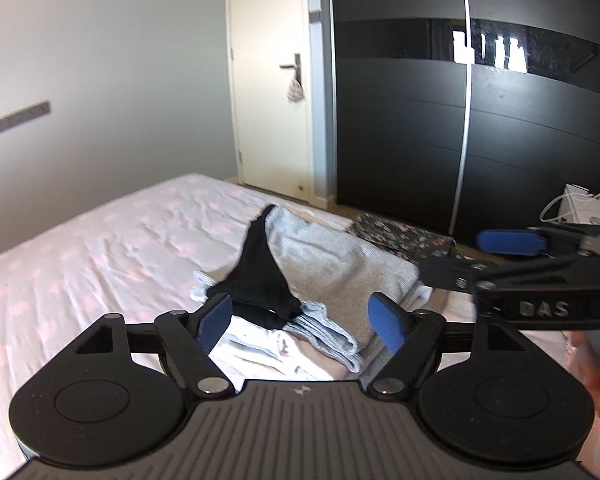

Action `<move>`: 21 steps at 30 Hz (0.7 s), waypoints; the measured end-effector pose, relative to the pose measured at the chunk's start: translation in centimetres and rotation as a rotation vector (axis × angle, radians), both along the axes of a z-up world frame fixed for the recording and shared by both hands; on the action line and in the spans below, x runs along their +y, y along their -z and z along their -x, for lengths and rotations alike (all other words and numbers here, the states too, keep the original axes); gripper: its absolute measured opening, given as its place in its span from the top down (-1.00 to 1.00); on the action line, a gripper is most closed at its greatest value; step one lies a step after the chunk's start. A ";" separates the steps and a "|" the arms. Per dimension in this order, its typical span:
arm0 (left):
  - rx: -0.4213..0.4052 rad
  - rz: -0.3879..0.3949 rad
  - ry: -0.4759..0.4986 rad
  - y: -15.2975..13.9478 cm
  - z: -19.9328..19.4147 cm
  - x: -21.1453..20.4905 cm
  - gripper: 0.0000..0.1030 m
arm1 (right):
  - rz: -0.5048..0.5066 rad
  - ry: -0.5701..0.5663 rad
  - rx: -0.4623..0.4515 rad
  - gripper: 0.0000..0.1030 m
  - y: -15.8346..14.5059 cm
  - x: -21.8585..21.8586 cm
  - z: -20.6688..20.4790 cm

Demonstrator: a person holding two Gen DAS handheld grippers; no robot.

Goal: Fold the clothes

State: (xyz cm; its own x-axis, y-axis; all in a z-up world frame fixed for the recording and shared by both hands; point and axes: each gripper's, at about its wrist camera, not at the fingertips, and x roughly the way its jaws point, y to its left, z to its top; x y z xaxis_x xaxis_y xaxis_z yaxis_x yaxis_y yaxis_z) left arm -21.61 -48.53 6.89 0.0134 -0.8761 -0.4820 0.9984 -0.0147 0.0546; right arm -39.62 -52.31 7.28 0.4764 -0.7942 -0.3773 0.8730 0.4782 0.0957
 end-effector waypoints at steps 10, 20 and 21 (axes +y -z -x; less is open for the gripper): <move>-0.019 0.012 -0.058 0.2 0.7 4.2 -0.49 | -0.014 0.042 0.016 -0.72 0.3 4.7 1.5; 0.006 -0.074 -0.130 2.8 -0.5 7.3 -0.49 | -0.090 -0.048 0.060 -0.73 3.3 6.7 -0.6; 0.001 -0.074 -0.137 2.8 -0.5 7.3 -0.49 | -0.097 -0.055 0.066 -0.73 3.6 6.8 -0.8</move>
